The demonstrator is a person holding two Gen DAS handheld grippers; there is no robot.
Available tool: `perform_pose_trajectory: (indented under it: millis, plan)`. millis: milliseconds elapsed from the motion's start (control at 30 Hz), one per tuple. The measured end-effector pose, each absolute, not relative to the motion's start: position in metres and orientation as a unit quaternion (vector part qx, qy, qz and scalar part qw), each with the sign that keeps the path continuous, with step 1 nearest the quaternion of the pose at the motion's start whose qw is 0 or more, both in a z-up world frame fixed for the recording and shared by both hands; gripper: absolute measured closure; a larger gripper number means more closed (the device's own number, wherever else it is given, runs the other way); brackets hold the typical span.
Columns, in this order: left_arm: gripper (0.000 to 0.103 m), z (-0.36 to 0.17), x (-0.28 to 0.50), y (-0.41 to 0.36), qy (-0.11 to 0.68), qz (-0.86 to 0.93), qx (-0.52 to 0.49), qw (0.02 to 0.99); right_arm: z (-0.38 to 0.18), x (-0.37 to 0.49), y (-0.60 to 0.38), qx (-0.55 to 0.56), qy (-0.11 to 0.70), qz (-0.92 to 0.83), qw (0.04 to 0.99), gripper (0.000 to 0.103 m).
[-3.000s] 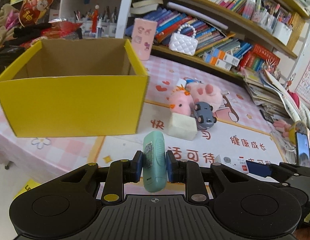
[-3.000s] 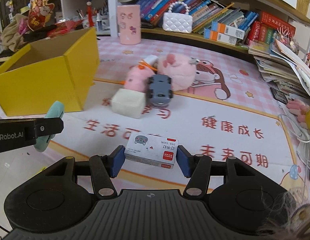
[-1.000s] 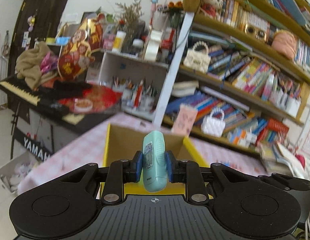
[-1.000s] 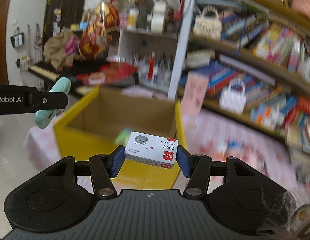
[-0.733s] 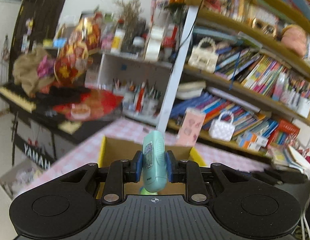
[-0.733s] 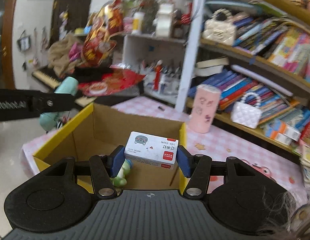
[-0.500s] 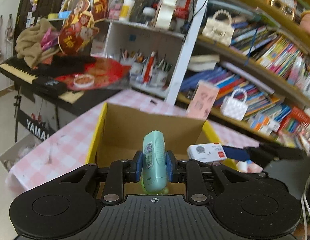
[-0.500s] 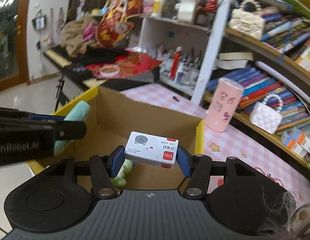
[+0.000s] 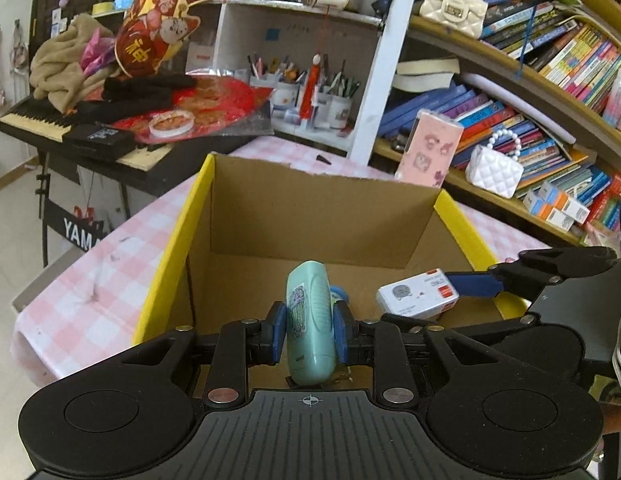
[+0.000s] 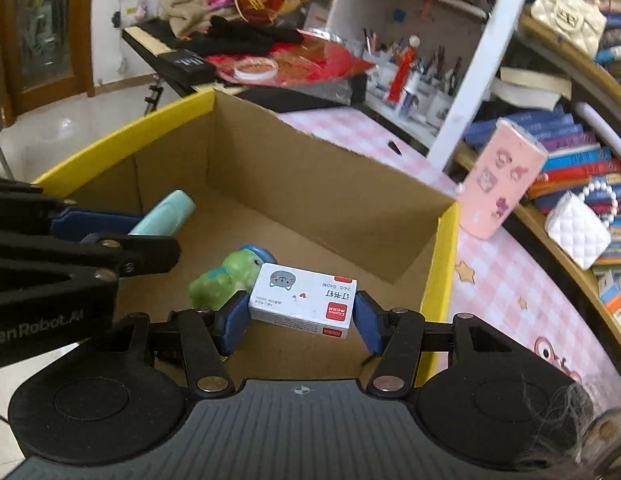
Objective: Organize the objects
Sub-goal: 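Open the right tool to drop the card box while the left tool releases the fan into the box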
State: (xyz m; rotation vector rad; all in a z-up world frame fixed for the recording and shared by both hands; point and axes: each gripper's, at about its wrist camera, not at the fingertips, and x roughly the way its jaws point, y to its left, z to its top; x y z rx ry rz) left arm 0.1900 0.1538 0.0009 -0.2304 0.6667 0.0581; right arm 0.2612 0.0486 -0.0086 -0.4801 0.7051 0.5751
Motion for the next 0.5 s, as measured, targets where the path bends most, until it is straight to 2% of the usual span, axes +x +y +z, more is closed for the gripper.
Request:
perform_pose_trajectory:
  millis: [33,100,233,500]
  plan:
    - [0.075,0.000,0.191,0.155,0.327,0.028,-0.115,0.938,-0.010,0.262,0.049,-0.233,0.338,0.269,0.872,0.049]
    - [0.056,0.001,0.191,0.157,0.324,0.032,-0.122,0.937,-0.012,0.262,0.048,-0.232,0.338,0.261,0.874,0.048]
    - [0.040,0.014,0.183,0.161,0.289,0.028,-0.140,0.947,-0.006,0.258,0.046,-0.223,0.330,0.249,0.883,0.048]
    - [0.035,0.056,0.135,0.166,0.204,0.008,-0.148,0.968,0.041,0.223,0.021,-0.153,0.275,0.217,0.924,0.047]
